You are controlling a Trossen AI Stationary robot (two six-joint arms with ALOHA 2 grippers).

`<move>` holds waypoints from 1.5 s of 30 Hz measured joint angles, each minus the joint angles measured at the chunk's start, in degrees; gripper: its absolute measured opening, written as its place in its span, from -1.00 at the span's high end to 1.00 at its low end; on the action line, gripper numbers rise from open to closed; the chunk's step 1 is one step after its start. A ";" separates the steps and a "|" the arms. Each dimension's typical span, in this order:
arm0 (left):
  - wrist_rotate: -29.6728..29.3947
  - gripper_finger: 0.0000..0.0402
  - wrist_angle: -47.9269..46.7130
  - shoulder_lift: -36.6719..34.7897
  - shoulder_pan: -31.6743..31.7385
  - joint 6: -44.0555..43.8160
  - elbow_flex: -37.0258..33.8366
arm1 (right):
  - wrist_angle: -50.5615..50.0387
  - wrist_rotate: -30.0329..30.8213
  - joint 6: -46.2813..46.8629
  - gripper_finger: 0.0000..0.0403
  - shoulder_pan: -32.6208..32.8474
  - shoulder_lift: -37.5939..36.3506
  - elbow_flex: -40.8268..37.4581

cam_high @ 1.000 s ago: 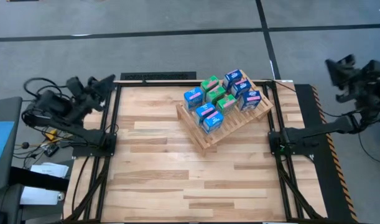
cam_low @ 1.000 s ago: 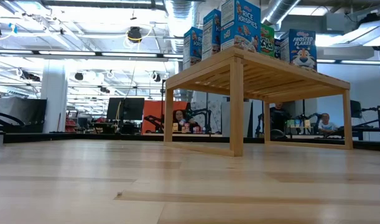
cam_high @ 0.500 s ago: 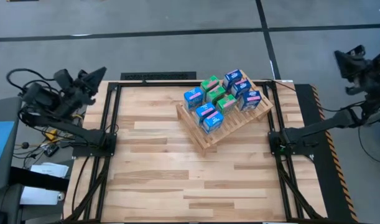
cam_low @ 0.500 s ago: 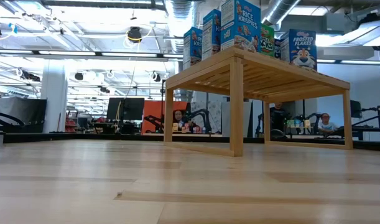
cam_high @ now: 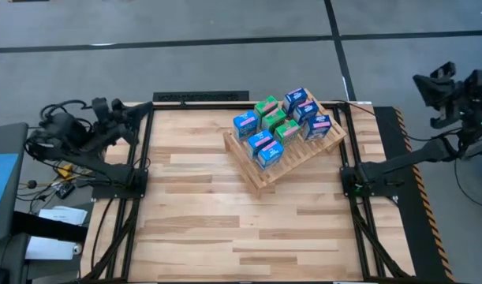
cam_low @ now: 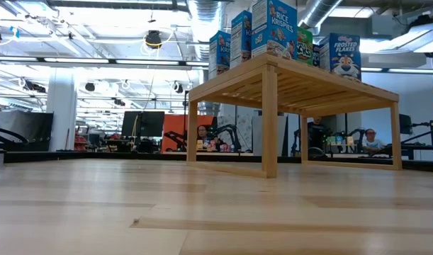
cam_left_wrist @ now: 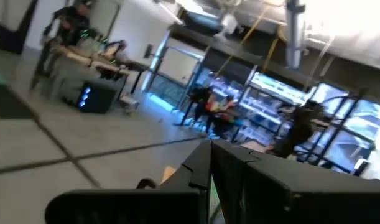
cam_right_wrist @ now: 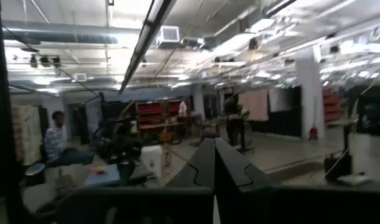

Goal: Stack cereal on shelf
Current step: Return to Home Position

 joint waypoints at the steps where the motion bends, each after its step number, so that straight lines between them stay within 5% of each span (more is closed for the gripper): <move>1: -0.65 1.00 -1.16 -0.52 0.00 -1.12 -0.50 | -0.04 -0.05 -0.84 0.93 -0.64 -0.16 0.05; 13: -5.68 1.00 -1.69 -9.04 0.04 -6.72 -13.71 | -8.67 -7.92 0.56 0.93 -7.56 -2.96 -6.44; 23: -3.66 1.00 -2.35 -20.03 -0.02 -8.40 -23.90 | -0.56 -10.73 7.82 0.93 -14.29 -22.72 -23.98; 30: -6.73 1.00 -3.93 -24.47 -0.09 -13.22 -31.15 | -1.37 -13.33 9.52 0.93 -19.64 -20.15 -27.51; 45: -11.69 1.00 0.94 -21.90 -6.51 -29.34 -44.18 | 5.68 -22.80 19.64 0.92 -22.28 -22.46 -42.74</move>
